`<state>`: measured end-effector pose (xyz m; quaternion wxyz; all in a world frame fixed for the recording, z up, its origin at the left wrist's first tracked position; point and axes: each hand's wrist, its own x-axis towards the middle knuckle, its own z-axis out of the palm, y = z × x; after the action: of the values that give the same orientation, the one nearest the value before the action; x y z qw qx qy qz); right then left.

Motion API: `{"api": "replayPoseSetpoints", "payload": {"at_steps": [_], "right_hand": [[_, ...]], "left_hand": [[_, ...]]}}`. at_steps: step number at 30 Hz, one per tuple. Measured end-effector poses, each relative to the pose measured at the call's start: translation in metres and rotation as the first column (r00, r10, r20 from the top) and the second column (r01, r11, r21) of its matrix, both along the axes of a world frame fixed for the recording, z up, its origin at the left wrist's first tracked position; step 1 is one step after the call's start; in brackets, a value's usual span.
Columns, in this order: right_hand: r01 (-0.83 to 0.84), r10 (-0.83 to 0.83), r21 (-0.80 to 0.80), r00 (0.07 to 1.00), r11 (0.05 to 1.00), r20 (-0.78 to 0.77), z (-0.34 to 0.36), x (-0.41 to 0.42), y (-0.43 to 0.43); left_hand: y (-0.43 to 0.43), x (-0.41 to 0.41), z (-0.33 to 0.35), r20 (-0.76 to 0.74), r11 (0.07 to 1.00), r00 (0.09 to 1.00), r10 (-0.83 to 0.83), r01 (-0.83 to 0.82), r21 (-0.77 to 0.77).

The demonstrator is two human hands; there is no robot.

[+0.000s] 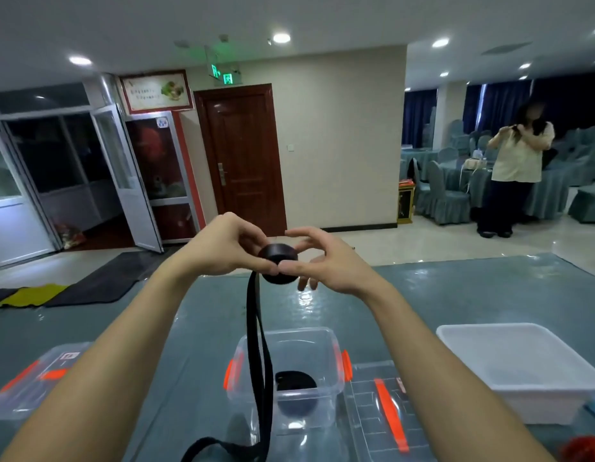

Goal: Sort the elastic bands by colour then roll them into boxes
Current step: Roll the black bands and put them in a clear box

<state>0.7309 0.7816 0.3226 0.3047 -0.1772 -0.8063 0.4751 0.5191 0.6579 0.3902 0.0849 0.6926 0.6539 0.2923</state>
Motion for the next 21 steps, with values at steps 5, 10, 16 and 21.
{"api": "replayPoseSetpoints", "payload": {"at_steps": [5,10,16,21], "right_hand": [[0.017,-0.077,0.284,0.977,0.959,0.201,0.005,-0.005,-0.003],[0.135,-0.128,0.111,0.989,0.985,-0.069,0.002,-0.002,0.001],[-0.105,-0.066,-0.337,0.886,0.936,-0.459,-0.008,-0.005,-0.004],[-0.159,0.069,-0.291,0.952,0.943,-0.298,-0.021,0.001,0.000]], "left_hand": [[0.010,0.010,0.008,-0.229,0.987,0.971,-0.067,0.030,-0.161],[0.007,0.001,-0.002,0.088,0.995,0.993,-0.083,0.077,0.066],[0.009,0.004,-0.016,0.424,0.980,0.898,-0.117,0.035,0.196],[0.007,-0.001,-0.003,0.196,0.992,0.979,-0.048,0.024,0.122]]}}
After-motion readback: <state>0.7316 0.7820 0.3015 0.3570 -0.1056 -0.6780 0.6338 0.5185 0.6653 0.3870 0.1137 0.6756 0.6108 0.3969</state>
